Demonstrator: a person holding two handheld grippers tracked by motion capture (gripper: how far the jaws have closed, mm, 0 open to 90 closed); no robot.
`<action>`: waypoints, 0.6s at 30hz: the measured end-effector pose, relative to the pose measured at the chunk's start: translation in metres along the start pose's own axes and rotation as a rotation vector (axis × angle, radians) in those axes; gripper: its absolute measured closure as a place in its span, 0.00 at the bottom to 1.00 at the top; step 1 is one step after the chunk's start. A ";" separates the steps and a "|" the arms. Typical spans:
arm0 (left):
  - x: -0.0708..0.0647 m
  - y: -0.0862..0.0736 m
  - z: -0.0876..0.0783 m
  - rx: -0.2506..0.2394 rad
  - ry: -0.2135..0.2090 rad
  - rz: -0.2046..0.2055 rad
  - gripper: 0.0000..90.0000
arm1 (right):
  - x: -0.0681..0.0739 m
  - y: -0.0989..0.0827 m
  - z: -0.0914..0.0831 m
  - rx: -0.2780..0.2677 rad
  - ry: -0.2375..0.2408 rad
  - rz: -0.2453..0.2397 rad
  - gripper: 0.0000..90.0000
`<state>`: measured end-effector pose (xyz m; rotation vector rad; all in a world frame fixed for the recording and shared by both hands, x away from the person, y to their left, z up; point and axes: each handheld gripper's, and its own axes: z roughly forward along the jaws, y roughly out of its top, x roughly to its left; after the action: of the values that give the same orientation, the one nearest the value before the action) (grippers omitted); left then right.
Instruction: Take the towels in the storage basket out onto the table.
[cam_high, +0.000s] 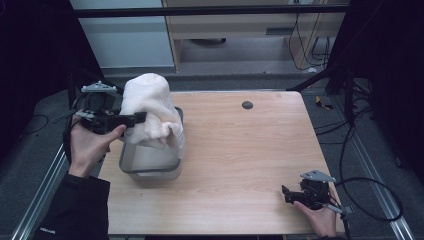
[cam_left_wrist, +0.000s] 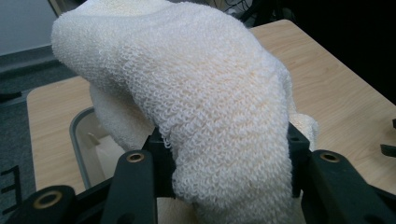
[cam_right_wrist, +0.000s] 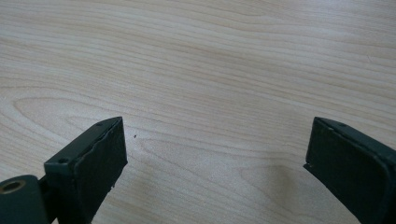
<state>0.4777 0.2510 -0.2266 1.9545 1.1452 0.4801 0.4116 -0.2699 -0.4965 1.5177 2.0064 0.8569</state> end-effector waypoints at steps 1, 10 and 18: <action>-0.002 0.001 0.000 0.002 -0.006 0.005 0.59 | 0.000 0.000 0.000 0.000 0.001 0.002 0.06; -0.023 0.010 0.007 -0.001 -0.040 0.039 0.59 | -0.001 0.000 -0.001 -0.003 0.003 0.001 0.06; -0.040 0.017 0.015 0.000 -0.070 0.066 0.58 | -0.001 0.000 -0.001 -0.005 0.005 0.000 0.06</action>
<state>0.4762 0.2057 -0.2199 1.9981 1.0389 0.4429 0.4114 -0.2710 -0.4956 1.5138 2.0070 0.8660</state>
